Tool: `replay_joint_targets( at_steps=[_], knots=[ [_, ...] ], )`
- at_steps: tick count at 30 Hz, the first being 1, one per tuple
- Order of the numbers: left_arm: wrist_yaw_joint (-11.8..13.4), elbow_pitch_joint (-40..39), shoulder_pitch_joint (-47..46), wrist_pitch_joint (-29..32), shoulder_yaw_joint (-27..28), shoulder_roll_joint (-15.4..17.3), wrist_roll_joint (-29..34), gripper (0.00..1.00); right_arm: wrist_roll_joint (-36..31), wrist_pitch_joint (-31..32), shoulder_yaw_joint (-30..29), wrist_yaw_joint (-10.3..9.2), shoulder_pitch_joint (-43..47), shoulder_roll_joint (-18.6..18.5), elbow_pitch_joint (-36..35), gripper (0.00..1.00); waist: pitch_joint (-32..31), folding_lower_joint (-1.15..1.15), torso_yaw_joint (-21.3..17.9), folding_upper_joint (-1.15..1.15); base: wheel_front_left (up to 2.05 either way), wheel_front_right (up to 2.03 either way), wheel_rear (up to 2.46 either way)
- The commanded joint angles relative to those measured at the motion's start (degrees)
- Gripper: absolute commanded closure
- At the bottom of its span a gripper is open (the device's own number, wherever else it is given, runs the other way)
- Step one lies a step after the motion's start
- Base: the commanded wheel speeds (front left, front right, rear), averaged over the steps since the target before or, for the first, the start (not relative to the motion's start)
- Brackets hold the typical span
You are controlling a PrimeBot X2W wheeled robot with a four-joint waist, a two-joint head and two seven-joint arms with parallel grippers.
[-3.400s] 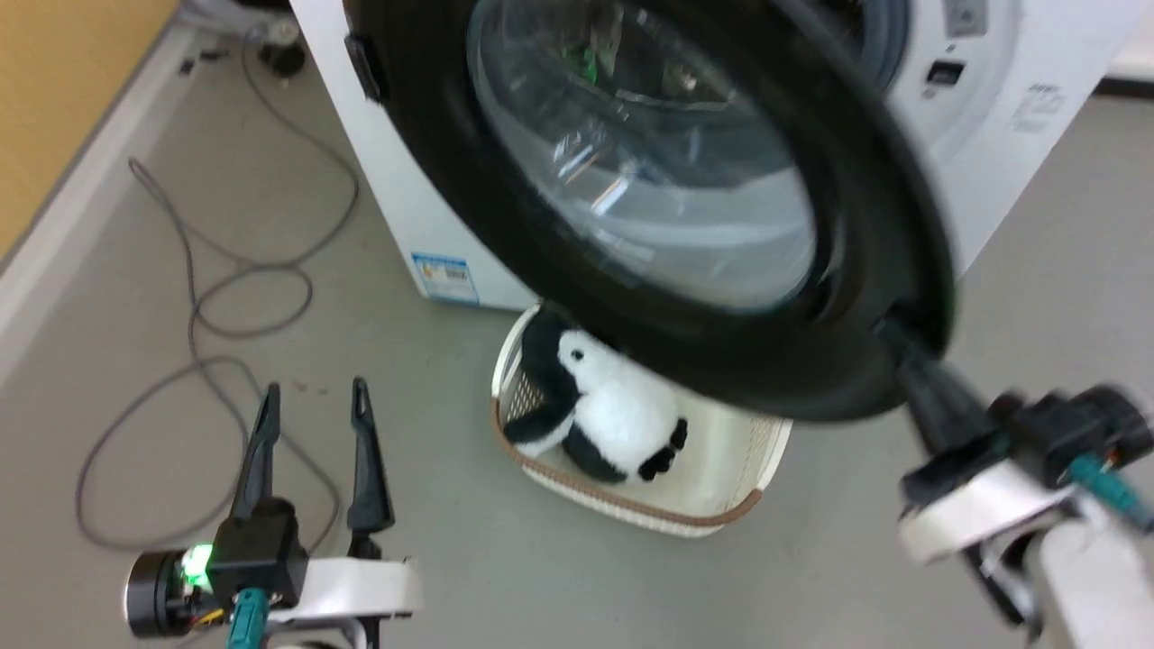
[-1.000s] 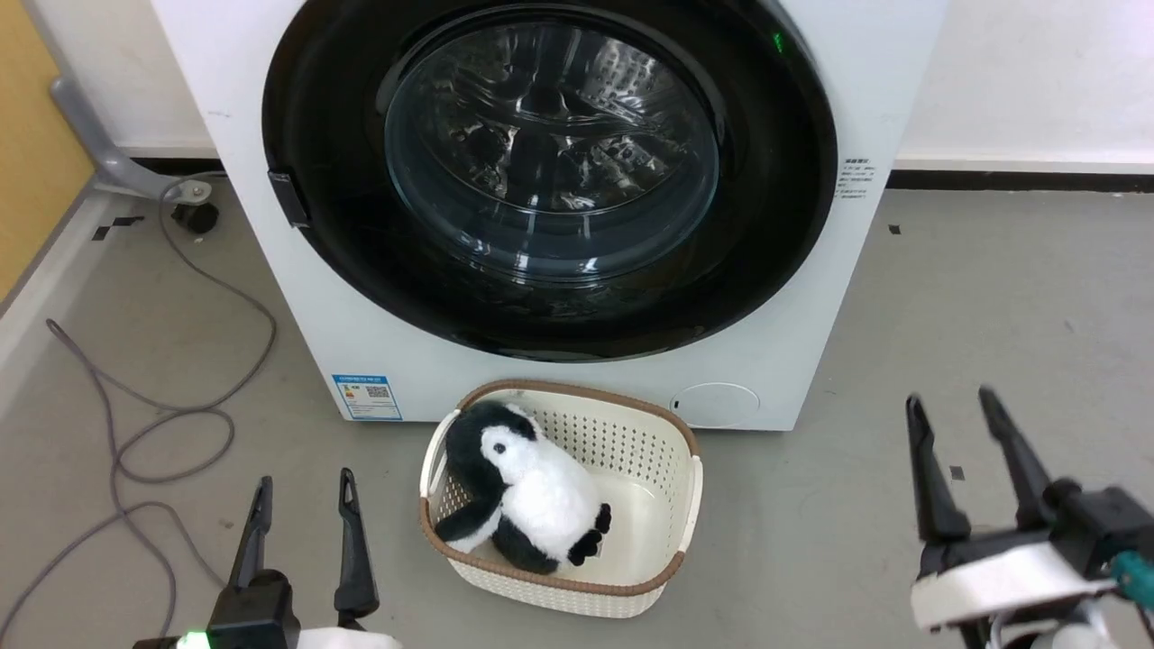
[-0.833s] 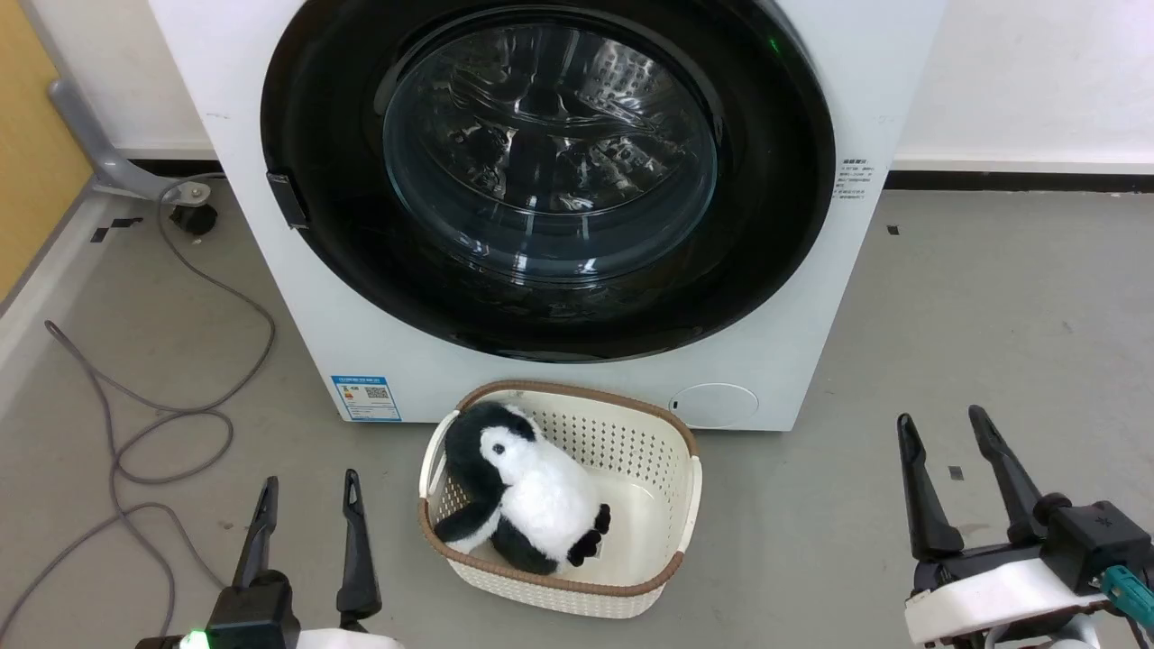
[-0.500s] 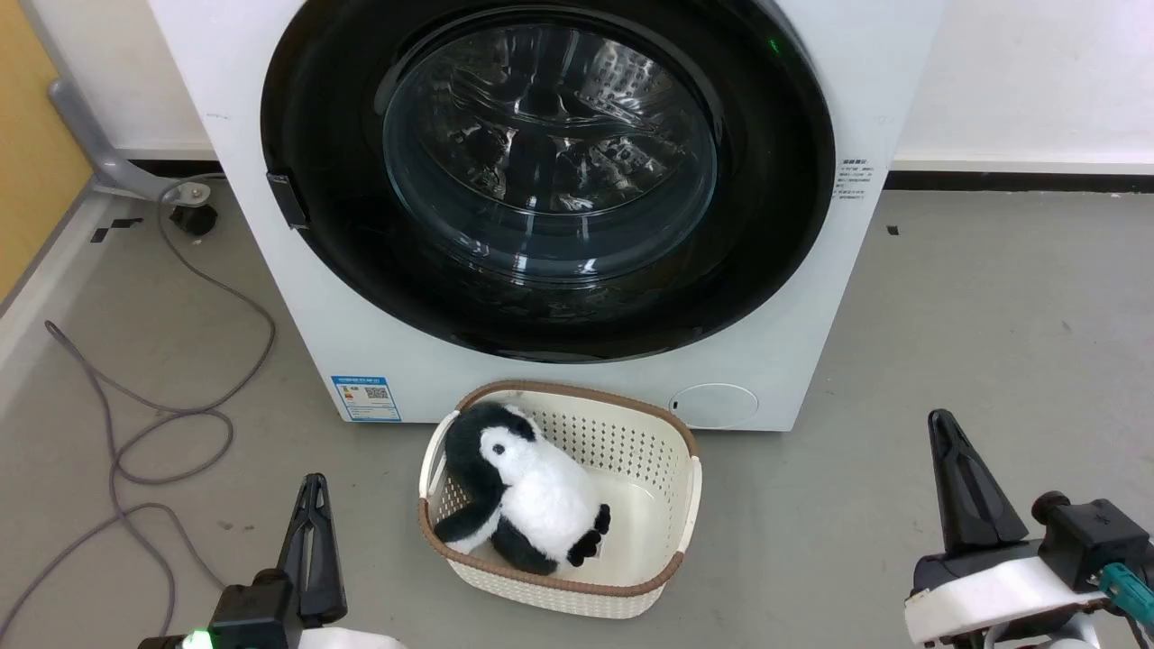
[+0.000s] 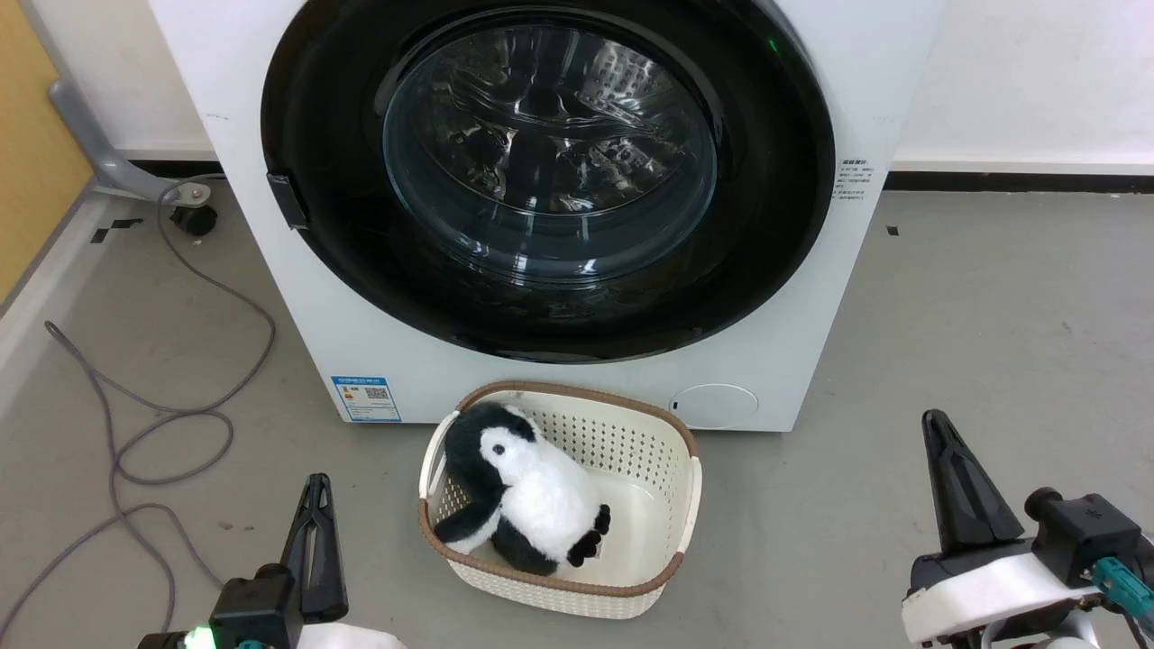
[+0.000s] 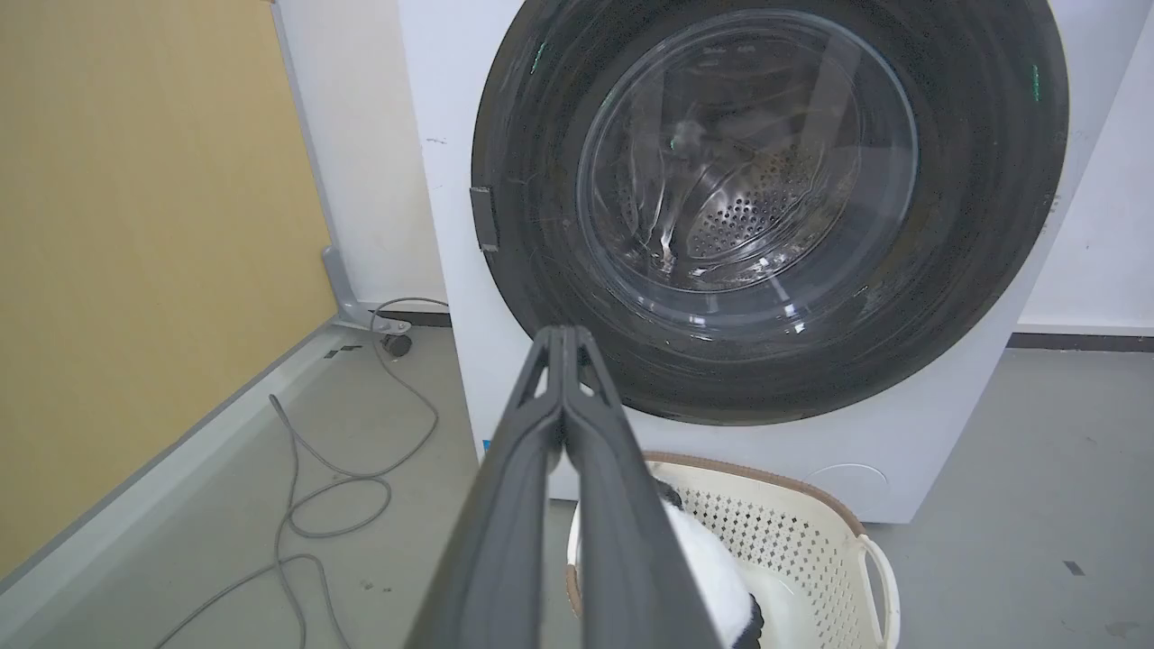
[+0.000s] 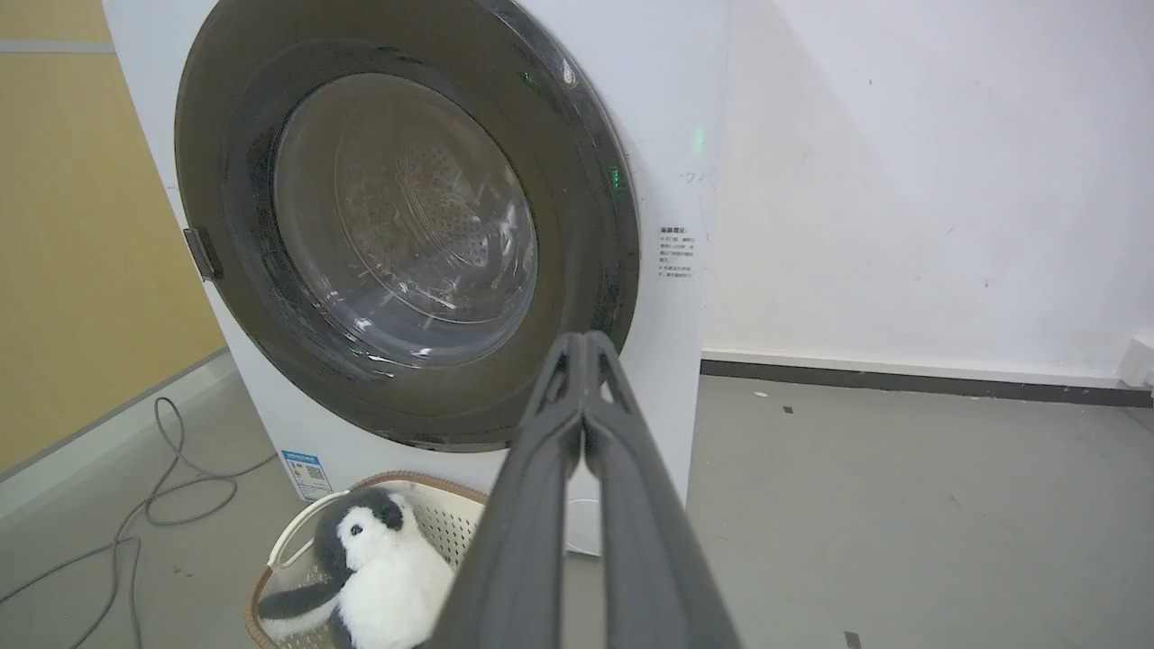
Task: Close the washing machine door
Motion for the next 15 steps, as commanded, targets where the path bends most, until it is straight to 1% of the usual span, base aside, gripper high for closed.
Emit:
replay_joint_targets(
  at_steps=[1,15],
  knots=[
    [-0.4,0.1,-0.8,0.4,0.2,0.0,0.4,1.0,-0.4,0.3,0.1,-0.01,0.5,0.1,-0.6,1.0,0.0,0.0,0.0,0.0,0.0,0.0,0.0],
    [-1.4,0.2,-1.5,2.0,0.5,-0.1,0.7,1.0,-1.1,2.0,0.4,-0.02,0.8,0.2,-1.3,1.0,0.0,0.0,0.0,0.0,0.0,0.0,0.0]
  ],
)
